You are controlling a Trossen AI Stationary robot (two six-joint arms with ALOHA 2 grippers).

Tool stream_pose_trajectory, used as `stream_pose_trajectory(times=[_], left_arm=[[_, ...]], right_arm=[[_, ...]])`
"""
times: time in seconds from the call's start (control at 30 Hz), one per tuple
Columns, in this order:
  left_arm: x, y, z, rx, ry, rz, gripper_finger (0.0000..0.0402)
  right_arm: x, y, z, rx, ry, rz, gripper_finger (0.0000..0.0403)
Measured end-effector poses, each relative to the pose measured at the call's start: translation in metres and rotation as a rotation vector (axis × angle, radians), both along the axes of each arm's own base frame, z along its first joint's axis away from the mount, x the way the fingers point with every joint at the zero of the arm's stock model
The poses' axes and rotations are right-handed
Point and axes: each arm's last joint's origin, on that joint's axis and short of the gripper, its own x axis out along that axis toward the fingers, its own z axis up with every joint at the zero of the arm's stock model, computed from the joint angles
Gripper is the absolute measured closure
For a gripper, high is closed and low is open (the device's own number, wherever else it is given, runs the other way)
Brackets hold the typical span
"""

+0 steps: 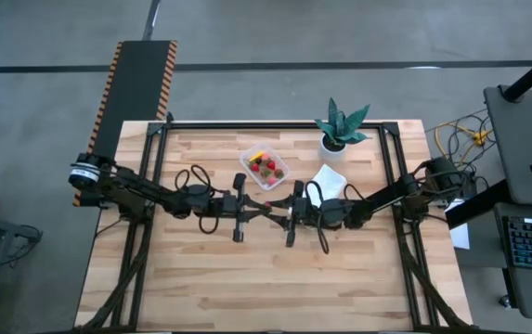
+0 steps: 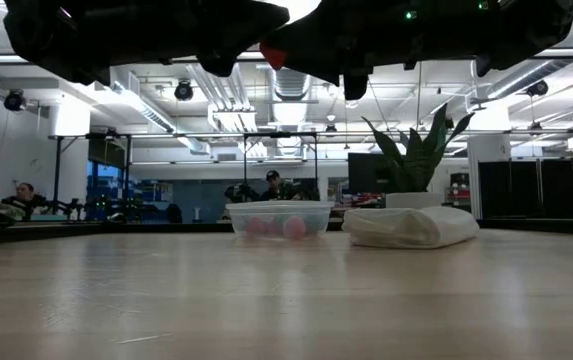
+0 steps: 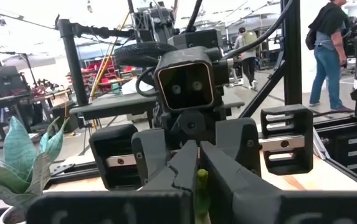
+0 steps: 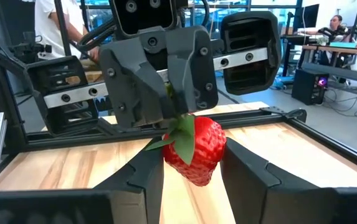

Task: Pick and placing Produce into tupperware
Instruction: Put the strawberry into the transparent bin

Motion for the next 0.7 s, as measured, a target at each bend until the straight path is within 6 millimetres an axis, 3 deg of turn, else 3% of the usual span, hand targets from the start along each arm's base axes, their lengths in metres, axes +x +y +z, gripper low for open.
stream_pose_trajectory(times=[0.17, 0.7], left_arm=[[0.0, 0.0002, 0.0, 0.0, 0.0, 0.001, 0.0401], [0.0002, 0.0005, 0.0002, -0.002, 0.0, 0.006, 0.0401]], right_arm=[[0.0, 0.0, 0.0, -0.002, 0.0, 0.0, 0.0266], [-0.0001, 0.0003, 0.0003, -0.012, -0.001, 0.002, 0.0164]])
